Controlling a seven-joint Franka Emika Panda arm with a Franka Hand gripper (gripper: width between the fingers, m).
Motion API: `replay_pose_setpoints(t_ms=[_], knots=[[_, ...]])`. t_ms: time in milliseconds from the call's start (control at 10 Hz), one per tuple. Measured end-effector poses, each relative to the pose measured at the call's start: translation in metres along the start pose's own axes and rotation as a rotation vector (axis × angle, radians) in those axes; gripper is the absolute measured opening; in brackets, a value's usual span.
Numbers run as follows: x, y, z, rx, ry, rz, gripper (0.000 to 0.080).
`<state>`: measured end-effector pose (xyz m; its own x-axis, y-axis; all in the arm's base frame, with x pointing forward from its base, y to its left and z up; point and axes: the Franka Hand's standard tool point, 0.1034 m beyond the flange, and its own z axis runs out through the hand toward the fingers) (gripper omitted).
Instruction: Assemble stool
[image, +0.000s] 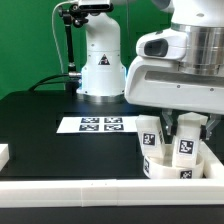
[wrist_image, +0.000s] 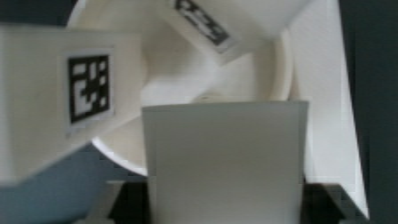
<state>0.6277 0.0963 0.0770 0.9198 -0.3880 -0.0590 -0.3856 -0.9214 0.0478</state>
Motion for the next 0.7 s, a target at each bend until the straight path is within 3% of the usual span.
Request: replay_pose_setpoints(t_ms=[200,400,700], knots=[[0.0018,-0.001,0.0,0.017,0.005,0.17,0.0338],[0.0056,-0.0025,0.0015,0.059,0.021,0.341,0.0338],[0.0084,-0.0064,0.0005,0.099,0.014,0.603,0.0338]])
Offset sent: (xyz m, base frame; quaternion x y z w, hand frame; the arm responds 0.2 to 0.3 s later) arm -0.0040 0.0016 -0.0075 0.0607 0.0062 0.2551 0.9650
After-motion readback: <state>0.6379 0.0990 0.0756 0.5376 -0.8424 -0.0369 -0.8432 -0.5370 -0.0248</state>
